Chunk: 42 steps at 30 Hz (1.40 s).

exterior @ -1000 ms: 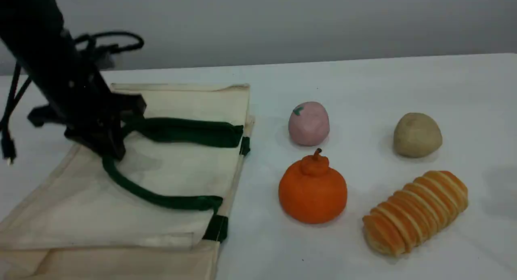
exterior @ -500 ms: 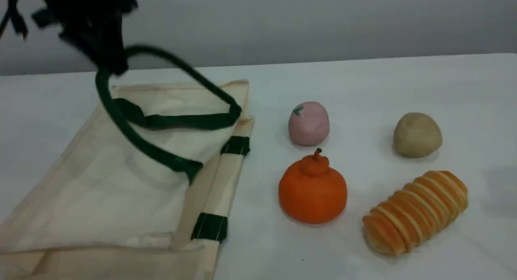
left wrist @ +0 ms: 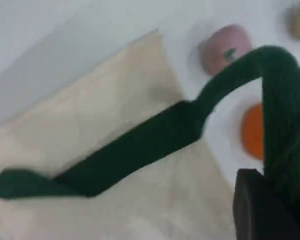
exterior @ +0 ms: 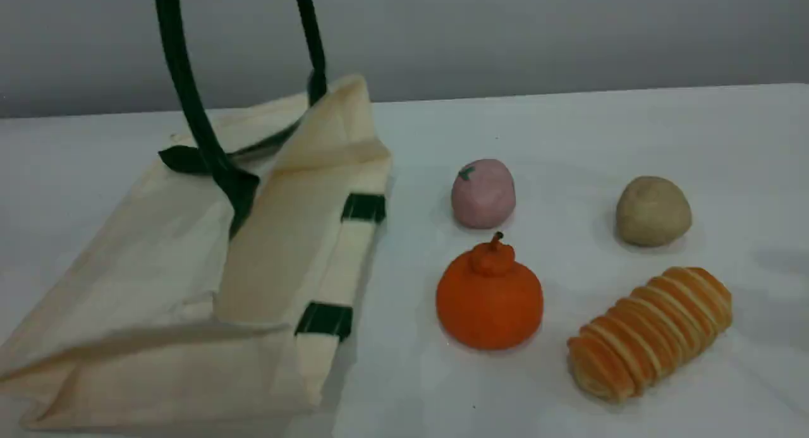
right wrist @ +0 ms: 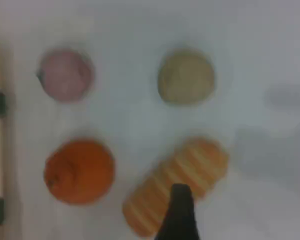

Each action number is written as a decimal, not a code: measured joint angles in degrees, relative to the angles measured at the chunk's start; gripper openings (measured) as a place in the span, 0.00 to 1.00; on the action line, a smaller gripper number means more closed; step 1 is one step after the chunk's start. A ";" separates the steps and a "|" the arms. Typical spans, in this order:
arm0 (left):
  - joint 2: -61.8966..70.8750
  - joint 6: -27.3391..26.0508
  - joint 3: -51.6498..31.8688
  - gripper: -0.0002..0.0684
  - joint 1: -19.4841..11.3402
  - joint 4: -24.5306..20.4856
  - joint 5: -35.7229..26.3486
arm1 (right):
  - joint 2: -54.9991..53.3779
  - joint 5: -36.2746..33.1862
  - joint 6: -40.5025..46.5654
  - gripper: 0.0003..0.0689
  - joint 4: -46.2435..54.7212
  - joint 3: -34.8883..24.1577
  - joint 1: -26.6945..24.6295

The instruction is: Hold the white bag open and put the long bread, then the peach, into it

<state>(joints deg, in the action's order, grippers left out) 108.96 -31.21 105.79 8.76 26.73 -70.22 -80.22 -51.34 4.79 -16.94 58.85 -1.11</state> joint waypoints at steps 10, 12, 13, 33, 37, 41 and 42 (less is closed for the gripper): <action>-5.89 -4.72 0.00 0.14 0.00 1.57 0.04 | -9.73 -4.34 10.14 0.80 -2.80 0.00 0.00; -6.29 -6.10 0.00 0.14 0.00 2.91 0.11 | -11.49 -4.39 10.68 0.80 -4.13 0.00 0.00; -6.37 -6.90 0.00 0.14 0.00 3.76 0.11 | -12.45 -4.47 10.68 0.80 -4.60 0.00 0.00; -6.37 -17.95 0.00 0.14 0.00 12.47 0.30 | -29.62 -1.23 10.11 0.80 -10.29 0.00 0.04; -6.32 -17.84 0.00 0.14 0.00 12.41 0.30 | -32.93 0.03 9.59 0.80 -11.35 0.00 0.04; -6.32 -17.84 0.00 0.14 0.00 12.36 0.30 | -35.25 1.92 7.07 0.80 -15.33 0.00 0.04; -6.32 -17.84 0.00 0.14 0.00 12.36 0.30 | -35.47 2.50 6.03 0.80 -16.51 0.00 0.04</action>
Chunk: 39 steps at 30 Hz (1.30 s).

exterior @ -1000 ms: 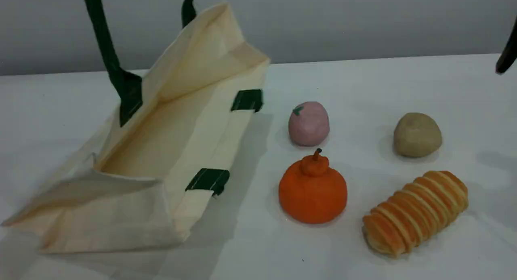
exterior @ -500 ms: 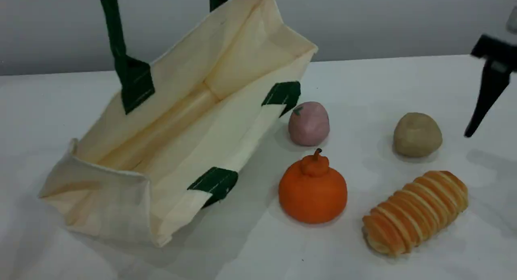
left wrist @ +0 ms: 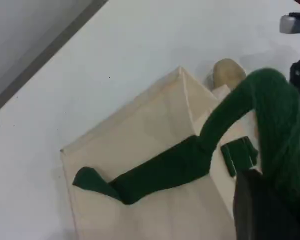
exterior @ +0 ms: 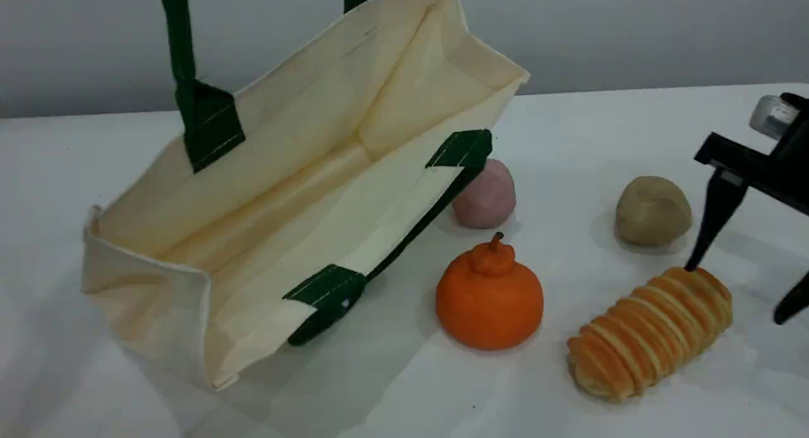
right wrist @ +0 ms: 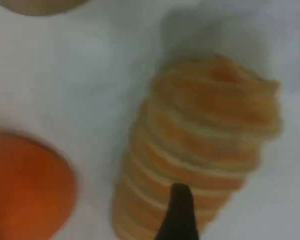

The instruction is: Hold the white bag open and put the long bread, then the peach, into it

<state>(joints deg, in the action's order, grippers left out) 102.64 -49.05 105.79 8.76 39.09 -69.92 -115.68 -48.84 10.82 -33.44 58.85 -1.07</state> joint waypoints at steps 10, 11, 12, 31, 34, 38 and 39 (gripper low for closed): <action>0.00 0.05 0.00 0.14 0.00 -0.12 0.00 | -3.75 2.91 -4.04 0.80 -6.15 0.00 4.45; 0.00 0.05 0.00 0.14 0.00 -0.12 0.00 | -4.30 3.00 -4.04 0.80 -6.27 0.00 5.12; 0.00 0.05 0.00 0.14 0.00 -0.12 0.00 | -4.80 3.10 -3.98 0.80 -6.27 0.00 5.69; 0.00 0.05 0.00 0.14 0.00 -0.07 -0.05 | -8.43 5.98 -8.96 0.38 -5.77 0.01 6.29; 0.00 0.05 0.00 0.14 0.00 -0.07 -0.05 | -8.43 6.05 -10.82 0.28 -5.44 0.45 6.29; 0.00 0.05 0.00 0.14 0.00 -0.07 -0.05 | -8.43 5.33 -14.81 0.27 -4.29 2.83 6.29; 0.00 0.05 0.00 0.14 0.00 -0.07 -0.05 | -8.30 4.83 -16.13 0.27 -4.29 3.81 6.29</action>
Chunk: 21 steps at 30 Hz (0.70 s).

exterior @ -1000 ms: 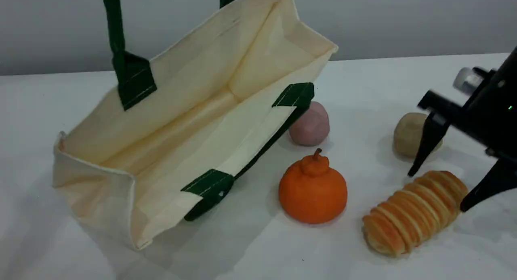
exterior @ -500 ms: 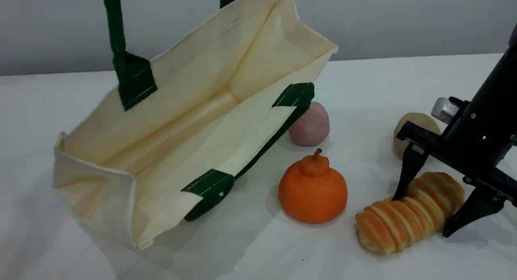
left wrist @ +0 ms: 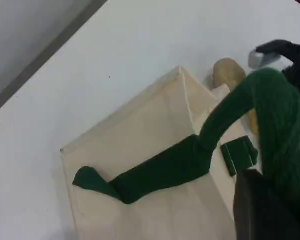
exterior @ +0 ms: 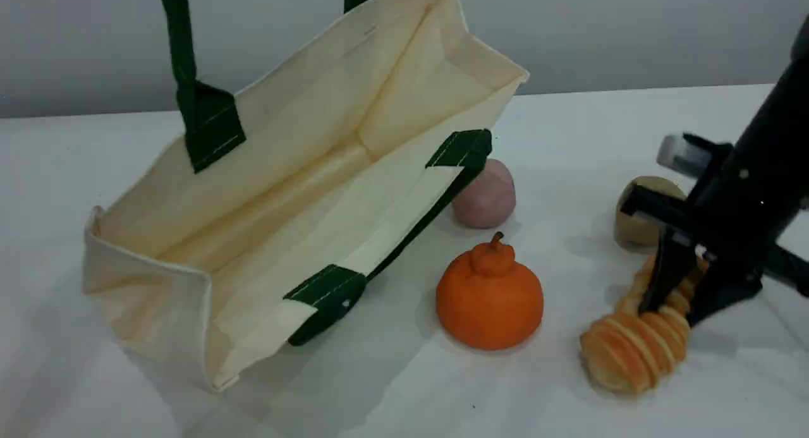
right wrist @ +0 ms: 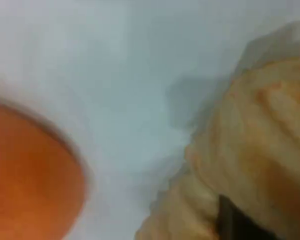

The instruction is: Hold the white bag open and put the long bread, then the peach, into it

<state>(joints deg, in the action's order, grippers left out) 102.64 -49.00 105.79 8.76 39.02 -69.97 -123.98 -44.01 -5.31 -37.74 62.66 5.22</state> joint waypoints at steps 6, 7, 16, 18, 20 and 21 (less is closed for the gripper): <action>0.00 0.00 0.00 0.14 0.00 0.00 0.00 | 4.47 -2.68 -5.75 0.23 -0.20 2.95 0.00; 0.00 0.00 0.00 0.14 0.00 0.00 0.00 | 5.72 -2.68 -6.20 0.23 0.00 2.95 0.00; 0.00 0.05 0.00 0.14 0.00 -1.68 0.00 | 19.04 0.91 -7.98 0.21 1.06 2.89 1.93; 0.00 0.05 0.00 0.14 0.00 -2.83 0.00 | 21.85 2.00 -8.53 0.21 0.92 2.89 3.49; 0.00 0.05 0.00 0.14 0.00 -3.70 0.00 | 24.64 2.27 -8.76 0.21 0.92 2.89 5.35; 0.00 0.18 0.00 0.14 0.00 -3.63 0.00 | 25.69 2.27 -8.76 0.21 0.92 2.89 6.15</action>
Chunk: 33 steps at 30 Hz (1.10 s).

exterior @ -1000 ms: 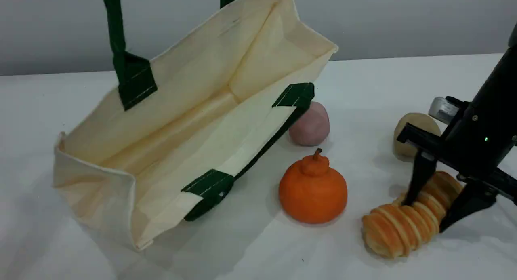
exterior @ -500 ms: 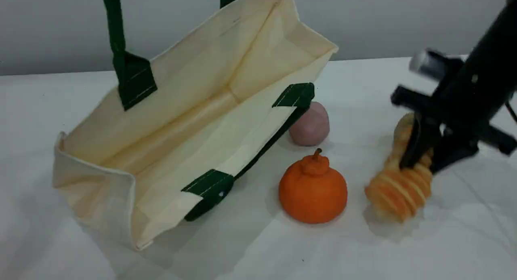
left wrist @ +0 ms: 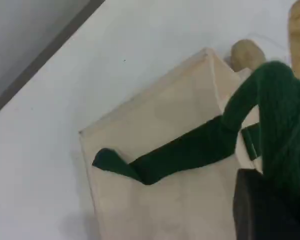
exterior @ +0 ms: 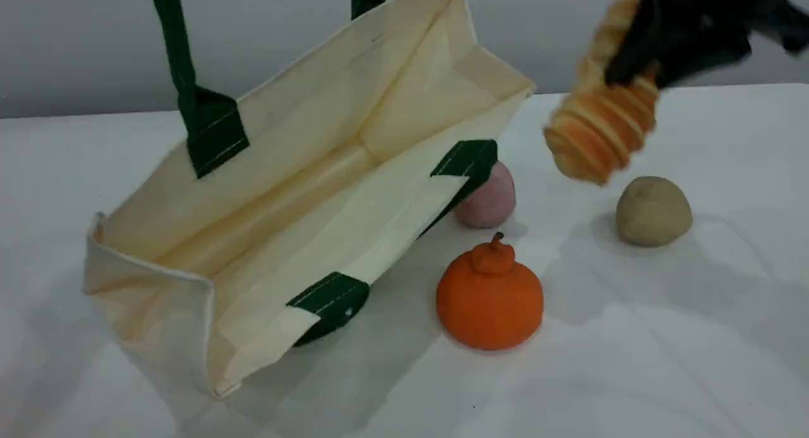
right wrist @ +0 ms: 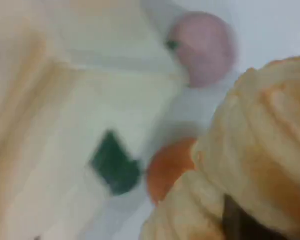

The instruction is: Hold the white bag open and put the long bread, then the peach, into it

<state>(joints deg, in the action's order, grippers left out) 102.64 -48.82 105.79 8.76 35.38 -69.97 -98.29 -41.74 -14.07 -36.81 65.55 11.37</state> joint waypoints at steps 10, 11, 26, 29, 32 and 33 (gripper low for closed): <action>0.00 0.00 0.00 0.14 0.00 0.15 0.00 | 4.27 -5.26 1.53 0.19 -1.13 0.00 9.64; 0.00 0.00 0.00 0.14 0.00 0.15 0.00 | 4.27 -5.26 2.04 0.19 -1.40 0.00 10.33; 0.00 0.14 0.00 0.14 0.00 0.75 0.00 | 2.13 2.51 1.80 0.18 -9.58 0.00 24.94; 0.00 0.14 0.00 0.14 0.00 1.20 0.00 | 0.15 4.45 0.82 0.18 -11.76 0.05 25.62; 0.00 0.09 0.00 0.14 0.00 2.03 0.00 | -2.31 8.23 -0.99 0.18 -14.67 0.05 25.56; 0.00 0.09 0.00 0.14 0.00 2.56 0.00 | -3.30 8.89 -1.96 0.18 -15.51 0.28 25.56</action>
<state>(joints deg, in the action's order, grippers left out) 102.64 -48.73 105.79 8.76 37.94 -69.97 -101.58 -32.85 -16.03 -52.32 65.83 36.94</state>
